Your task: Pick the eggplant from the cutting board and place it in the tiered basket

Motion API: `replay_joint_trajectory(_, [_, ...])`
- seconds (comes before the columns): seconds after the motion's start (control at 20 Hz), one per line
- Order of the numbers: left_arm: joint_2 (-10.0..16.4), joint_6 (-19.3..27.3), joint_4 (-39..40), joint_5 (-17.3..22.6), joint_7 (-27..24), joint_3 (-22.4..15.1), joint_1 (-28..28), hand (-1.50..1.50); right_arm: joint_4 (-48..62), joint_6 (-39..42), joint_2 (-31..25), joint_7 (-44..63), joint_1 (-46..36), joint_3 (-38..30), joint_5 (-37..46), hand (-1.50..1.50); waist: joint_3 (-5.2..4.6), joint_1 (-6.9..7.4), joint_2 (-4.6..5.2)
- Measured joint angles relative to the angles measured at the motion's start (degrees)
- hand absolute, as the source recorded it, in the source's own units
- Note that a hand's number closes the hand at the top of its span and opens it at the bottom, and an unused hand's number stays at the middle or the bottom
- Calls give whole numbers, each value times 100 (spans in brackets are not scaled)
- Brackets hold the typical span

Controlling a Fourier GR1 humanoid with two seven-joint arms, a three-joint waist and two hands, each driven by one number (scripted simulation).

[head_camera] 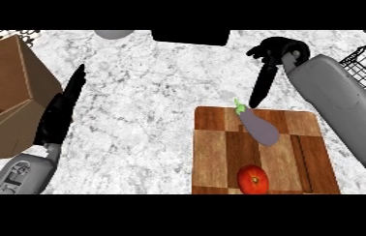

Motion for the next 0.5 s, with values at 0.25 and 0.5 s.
replay_joint_trajectory(0.25, [-75, 64, 56, -74, 18, -5, -23, 0, 1042, 249, 494, 95, -627, 371, -102, -150, 8, -48, -10])
replay_joint_trajectory(0.5, [-74, 42, 100, -55, -15, 79, -8, 0, 2077, 443, 984, 195, -1051, 593, -230, -150, 12, -113, -26])
